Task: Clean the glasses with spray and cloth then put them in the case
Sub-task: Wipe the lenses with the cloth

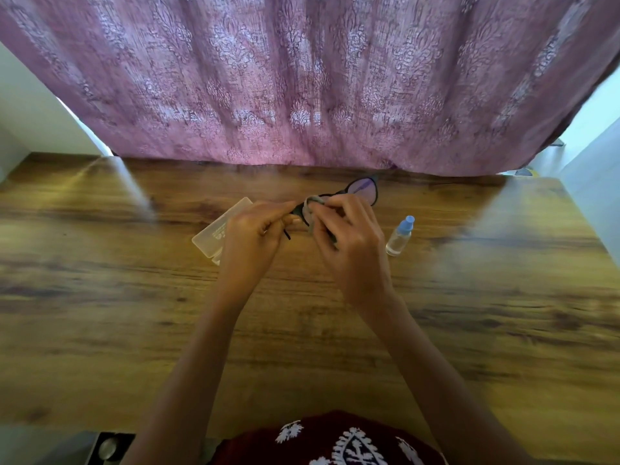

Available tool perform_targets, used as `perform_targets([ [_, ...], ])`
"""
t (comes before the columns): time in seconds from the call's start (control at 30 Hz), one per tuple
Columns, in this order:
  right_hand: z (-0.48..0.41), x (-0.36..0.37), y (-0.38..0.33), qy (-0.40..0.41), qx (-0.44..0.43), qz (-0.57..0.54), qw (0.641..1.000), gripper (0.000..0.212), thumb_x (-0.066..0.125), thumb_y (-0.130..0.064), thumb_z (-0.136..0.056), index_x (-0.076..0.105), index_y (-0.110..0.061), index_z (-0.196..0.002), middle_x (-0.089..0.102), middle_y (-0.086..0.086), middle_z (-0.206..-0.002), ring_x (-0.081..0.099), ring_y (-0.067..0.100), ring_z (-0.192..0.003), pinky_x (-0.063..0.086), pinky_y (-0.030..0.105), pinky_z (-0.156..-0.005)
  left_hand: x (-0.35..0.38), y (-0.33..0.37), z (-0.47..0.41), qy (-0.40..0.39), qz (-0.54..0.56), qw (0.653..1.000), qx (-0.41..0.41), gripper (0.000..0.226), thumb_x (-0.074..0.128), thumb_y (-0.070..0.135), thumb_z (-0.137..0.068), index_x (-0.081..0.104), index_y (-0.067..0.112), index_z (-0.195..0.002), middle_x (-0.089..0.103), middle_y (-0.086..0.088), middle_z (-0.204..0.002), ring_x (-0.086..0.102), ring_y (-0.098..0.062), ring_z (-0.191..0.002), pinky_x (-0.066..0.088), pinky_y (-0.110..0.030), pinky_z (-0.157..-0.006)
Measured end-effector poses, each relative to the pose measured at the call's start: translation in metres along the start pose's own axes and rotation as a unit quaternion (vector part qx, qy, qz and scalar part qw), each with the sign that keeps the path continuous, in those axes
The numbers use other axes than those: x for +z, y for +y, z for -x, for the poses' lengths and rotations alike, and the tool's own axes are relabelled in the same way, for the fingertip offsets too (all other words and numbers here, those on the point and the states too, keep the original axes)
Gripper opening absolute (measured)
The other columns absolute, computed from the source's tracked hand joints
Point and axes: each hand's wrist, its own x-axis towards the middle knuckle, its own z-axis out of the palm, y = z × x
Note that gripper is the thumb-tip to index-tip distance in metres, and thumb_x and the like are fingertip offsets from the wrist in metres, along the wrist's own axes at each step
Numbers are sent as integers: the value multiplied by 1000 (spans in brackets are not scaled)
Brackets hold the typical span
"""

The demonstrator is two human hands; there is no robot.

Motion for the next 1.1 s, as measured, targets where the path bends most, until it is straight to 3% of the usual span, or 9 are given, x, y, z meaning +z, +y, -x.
perform_targets([
  [0.17, 2, -4, 13, 19, 26, 19, 999, 16, 66, -4, -87, 72, 3, -99, 63, 12, -90, 58, 20, -84, 42, 14, -79, 1, -7, 1, 18, -22, 999, -32, 18, 66, 0, -83, 74, -1, -99, 74, -10, -89, 61, -8, -78, 42, -6, -82],
  [0.37, 15, -1, 1, -8, -8, 13, 1000, 15, 66, -3, -85, 71, 1, -99, 63, 11, -92, 58, 18, -87, 45, 16, -79, 0, -3, 0, 25, -24, 999, -13, 21, 65, -6, -81, 73, 1, -99, 72, -2, -89, 57, 3, -82, 41, -4, -77],
  [0.57, -1, 2, 2, -3, -8, 13, 1000, 22, 59, -16, -95, 72, -1, -101, 64, 10, -94, 60, 19, -87, 51, 22, -74, -1, -1, 1, 5, -11, 1000, -4, 22, 65, -3, -82, 73, 4, -101, 74, -7, -93, 65, -12, -82, 50, -23, -75],
  [0.7, -4, -3, 11, 24, 30, 25, 999, 17, 61, -10, -90, 72, 0, -98, 63, 10, -90, 56, 16, -85, 43, 12, -77, 1, -6, 1, 18, -22, 999, -26, 20, 67, -2, -82, 74, 3, -100, 74, -8, -95, 65, -9, -84, 44, -10, -86],
  [0.8, 4, -6, 13, 25, 41, 27, 999, 11, 64, -6, -86, 72, 1, -92, 61, 9, -86, 55, 16, -82, 37, 6, -78, 2, -9, 2, 31, -29, 998, -42, 16, 67, -3, -82, 75, 0, -95, 74, -10, -88, 56, 3, -79, 40, -4, -82],
  [0.93, 17, -1, 2, 0, 6, 12, 1000, 11, 66, -2, -85, 71, 1, -94, 63, 10, -90, 58, 19, -84, 44, 15, -78, 3, -6, 2, 20, -26, 999, -33, 17, 67, -3, -81, 74, 0, -96, 74, -9, -88, 59, -2, -79, 40, -2, -76],
  [1.1, 6, 2, -5, 3, -16, 8, 1000, 30, 50, -19, -99, 72, 0, -99, 63, 9, -92, 59, 19, -84, 52, 24, -71, 1, -4, 1, 6, -21, 1000, -17, 19, 64, 0, -84, 74, 4, -100, 74, -6, -94, 62, -6, -83, 49, -21, -74],
])
